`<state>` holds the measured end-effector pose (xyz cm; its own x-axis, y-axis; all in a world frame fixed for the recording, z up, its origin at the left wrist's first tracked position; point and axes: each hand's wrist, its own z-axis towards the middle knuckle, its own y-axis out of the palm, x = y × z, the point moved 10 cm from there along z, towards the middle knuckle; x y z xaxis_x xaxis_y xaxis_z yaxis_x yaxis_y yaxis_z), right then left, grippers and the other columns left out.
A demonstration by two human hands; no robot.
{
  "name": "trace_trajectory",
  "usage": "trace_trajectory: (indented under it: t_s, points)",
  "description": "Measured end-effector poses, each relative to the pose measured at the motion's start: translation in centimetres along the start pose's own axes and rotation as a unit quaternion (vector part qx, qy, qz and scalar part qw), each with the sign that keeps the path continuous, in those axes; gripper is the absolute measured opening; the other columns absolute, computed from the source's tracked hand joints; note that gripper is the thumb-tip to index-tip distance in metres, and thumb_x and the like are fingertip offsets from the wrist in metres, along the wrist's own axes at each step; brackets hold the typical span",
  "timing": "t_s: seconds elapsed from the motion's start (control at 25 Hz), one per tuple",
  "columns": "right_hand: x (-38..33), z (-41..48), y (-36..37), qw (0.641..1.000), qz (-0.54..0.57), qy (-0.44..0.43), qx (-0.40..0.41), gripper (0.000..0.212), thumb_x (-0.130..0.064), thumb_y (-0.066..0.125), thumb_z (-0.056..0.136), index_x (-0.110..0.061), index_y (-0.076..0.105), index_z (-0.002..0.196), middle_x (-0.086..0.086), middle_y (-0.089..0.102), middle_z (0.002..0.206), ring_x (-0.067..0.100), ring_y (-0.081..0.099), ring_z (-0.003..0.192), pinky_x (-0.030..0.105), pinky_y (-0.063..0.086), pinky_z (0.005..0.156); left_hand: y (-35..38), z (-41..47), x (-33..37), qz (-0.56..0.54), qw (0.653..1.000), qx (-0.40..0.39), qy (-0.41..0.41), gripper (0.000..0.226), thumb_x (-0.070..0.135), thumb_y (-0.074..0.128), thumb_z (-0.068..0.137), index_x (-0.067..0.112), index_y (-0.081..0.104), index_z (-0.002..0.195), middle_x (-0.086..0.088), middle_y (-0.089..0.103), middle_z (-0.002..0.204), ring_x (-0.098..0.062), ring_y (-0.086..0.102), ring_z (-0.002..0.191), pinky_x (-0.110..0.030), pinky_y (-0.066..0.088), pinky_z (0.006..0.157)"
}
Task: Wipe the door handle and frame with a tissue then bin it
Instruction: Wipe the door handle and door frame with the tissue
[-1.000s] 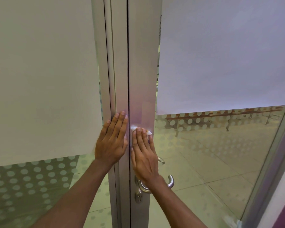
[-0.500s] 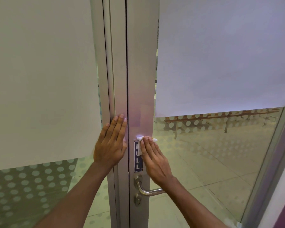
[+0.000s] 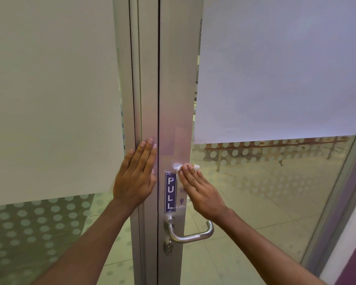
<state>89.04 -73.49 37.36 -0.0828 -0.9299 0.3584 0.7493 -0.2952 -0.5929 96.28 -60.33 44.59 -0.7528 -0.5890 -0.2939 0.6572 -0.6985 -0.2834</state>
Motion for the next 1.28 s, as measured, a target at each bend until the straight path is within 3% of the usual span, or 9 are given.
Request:
trace_trajectory:
  t_s: [0.2, 0.32, 0.52, 0.68, 0.8, 0.96, 1.12, 1.28]
  points:
    - [-1.6, -3.5, 2.1, 0.996, -0.019, -0.062, -0.053, 0.066, -0.001, 0.037, 0.09, -0.009, 0.016, 0.152, 0.012, 0.015, 0.16, 0.023, 0.013, 0.15, 0.039, 0.014, 0.121, -0.2, 0.1, 0.1, 0.002, 1.0, 0.008, -0.002, 0.059, 0.026, 0.02, 0.101, 0.006, 0.012, 0.156, -0.01, 0.009, 0.164, -0.023, 0.012, 0.152, -0.038, 0.007, 0.125]
    - [-1.5, -3.9, 1.9, 0.993, -0.039, -0.081, -0.076, 0.066, -0.001, 0.033, 0.089, -0.01, 0.019, 0.152, 0.01, 0.018, 0.16, 0.021, 0.016, 0.149, 0.037, 0.008, 0.124, -0.1, 0.0, 0.1, 0.002, 1.0, 0.007, -0.002, 0.06, 0.026, 0.021, 0.101, 0.006, 0.012, 0.156, -0.011, 0.009, 0.164, -0.023, 0.011, 0.153, -0.038, 0.007, 0.125]
    - [-0.2, -1.3, 0.8, 0.996, -0.041, -0.029, -0.067, 0.069, -0.004, 0.032, 0.09, -0.012, 0.008, 0.155, 0.008, 0.003, 0.163, 0.02, 0.004, 0.151, 0.036, -0.002, 0.123, 0.1, -0.1, 0.0, 0.005, 1.0, -0.001, -0.003, 0.06, 0.027, 0.021, 0.101, 0.006, 0.012, 0.156, -0.01, 0.006, 0.165, -0.023, 0.011, 0.153, -0.038, 0.006, 0.125]
    - [0.0, -0.5, 0.9, 0.999, -0.011, -0.004, -0.044, 0.063, -0.004, 0.031, 0.095, -0.009, 0.009, 0.154, 0.009, 0.001, 0.163, 0.022, 0.007, 0.151, 0.036, 0.003, 0.124, 0.1, 0.0, 0.0, 0.009, 1.0, -0.003, -0.002, 0.06, 0.026, 0.021, 0.1, 0.006, 0.012, 0.156, -0.01, 0.009, 0.164, -0.023, 0.011, 0.153, -0.037, 0.006, 0.125]
    - [-2.2, -4.1, 3.4, 0.991, -0.036, -0.098, -0.087, 0.066, -0.004, 0.034, 0.093, -0.01, 0.012, 0.154, 0.009, 0.007, 0.163, 0.021, 0.005, 0.151, 0.038, 0.005, 0.123, 0.0, 0.0, 0.0, 0.009, 1.0, 0.001, 0.0, 0.06, 0.026, 0.022, 0.1, 0.006, 0.012, 0.156, -0.01, 0.009, 0.164, -0.022, 0.008, 0.153, -0.038, 0.006, 0.125]
    - [-2.9, -6.2, 3.9, 0.969, -0.06, -0.183, -0.151, 0.082, -0.012, 0.062, 0.087, -0.013, 0.014, 0.154, 0.003, 0.016, 0.161, 0.016, 0.015, 0.149, 0.035, 0.012, 0.122, 0.1, -0.1, 0.0, 0.013, 1.0, 0.008, 0.002, 0.06, 0.026, 0.022, 0.1, 0.006, 0.013, 0.156, -0.01, 0.007, 0.165, -0.023, 0.009, 0.153, -0.037, 0.005, 0.125]
    - [-0.1, -1.4, 0.6, 0.983, -0.068, -0.138, -0.097, 0.078, 0.0, 0.046, 0.085, -0.012, 0.011, 0.153, 0.006, 0.014, 0.161, 0.019, 0.013, 0.149, 0.037, 0.004, 0.122, 0.0, -0.1, 0.0, 0.013, 1.0, 0.01, -0.001, 0.061, 0.024, 0.026, 0.099, 0.005, 0.014, 0.156, -0.01, 0.008, 0.165, -0.023, 0.01, 0.153, -0.038, 0.006, 0.125]
    - [0.7, 1.5, -0.7, 0.994, -0.044, -0.091, -0.047, 0.069, 0.007, 0.039, 0.09, -0.007, 0.014, 0.153, 0.011, 0.015, 0.161, 0.022, 0.013, 0.15, 0.037, 0.012, 0.123, -0.1, -0.1, 0.1, 0.013, 1.0, 0.011, 0.001, 0.06, 0.024, 0.025, 0.1, 0.005, 0.014, 0.156, -0.01, 0.008, 0.165, -0.023, 0.01, 0.153, -0.038, 0.005, 0.126]
